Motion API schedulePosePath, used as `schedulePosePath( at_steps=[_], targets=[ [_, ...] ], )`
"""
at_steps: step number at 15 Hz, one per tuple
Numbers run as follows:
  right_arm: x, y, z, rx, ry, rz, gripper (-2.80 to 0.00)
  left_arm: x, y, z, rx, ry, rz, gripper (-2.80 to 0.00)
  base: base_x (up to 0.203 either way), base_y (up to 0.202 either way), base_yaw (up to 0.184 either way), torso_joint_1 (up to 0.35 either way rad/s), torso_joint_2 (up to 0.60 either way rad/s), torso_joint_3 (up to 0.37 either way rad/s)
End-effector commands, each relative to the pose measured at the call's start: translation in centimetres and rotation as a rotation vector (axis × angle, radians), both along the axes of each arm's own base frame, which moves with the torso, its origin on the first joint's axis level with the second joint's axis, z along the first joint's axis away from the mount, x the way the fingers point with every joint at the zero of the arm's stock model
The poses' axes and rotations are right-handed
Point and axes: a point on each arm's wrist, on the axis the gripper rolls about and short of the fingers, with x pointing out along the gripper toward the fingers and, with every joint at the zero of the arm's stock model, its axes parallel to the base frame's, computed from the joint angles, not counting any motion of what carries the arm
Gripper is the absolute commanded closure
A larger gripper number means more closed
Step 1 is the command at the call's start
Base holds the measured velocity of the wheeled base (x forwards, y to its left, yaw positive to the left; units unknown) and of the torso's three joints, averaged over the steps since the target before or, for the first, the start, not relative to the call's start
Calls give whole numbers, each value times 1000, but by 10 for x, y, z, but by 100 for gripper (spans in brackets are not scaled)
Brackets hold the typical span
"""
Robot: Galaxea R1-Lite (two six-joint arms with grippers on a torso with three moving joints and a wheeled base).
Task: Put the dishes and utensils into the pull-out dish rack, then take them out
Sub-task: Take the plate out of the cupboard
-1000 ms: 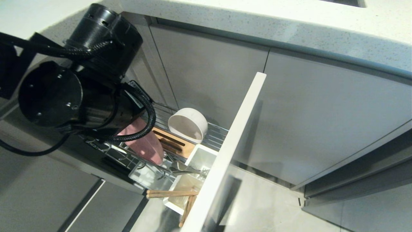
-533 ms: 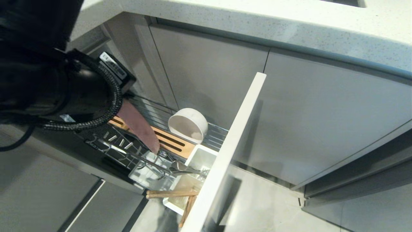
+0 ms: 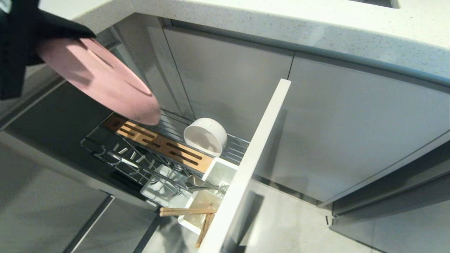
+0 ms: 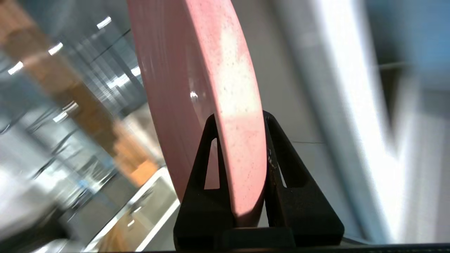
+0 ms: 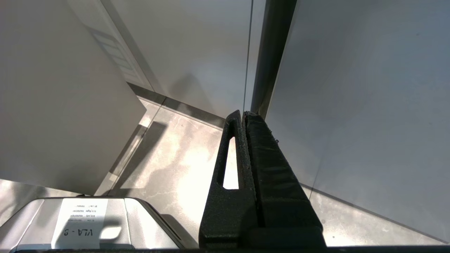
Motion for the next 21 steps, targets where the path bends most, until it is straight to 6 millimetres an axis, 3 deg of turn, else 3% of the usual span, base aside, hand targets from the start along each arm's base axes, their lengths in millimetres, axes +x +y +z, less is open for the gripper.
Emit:
schedulePosePath(
  at_steps=[1,6,10,14,18,21],
  targets=[
    [0,0,0,0,2,1,0,-28,35,15,-62,-129,-42,0,0,0,0,0,0,0],
    [0,0,0,0,2,1,0,-77,91,23,-50,-455,-200,0,0,0,0,0,0,0],
    [0,0,0,0,2,1,0,-101,110,25,130,-588,54,0,0,0,0,0,0,0],
    [0,0,0,0,2,1,0,-121,109,30,300,-654,428,0,0,0,0,0,0,0],
    [0,0,0,0,2,1,0,-117,100,32,463,-652,790,0,0,0,0,0,0,0],
    [0,0,0,0,2,1,0,-81,111,28,628,-580,1037,0,0,0,0,0,0,0]
  ],
)
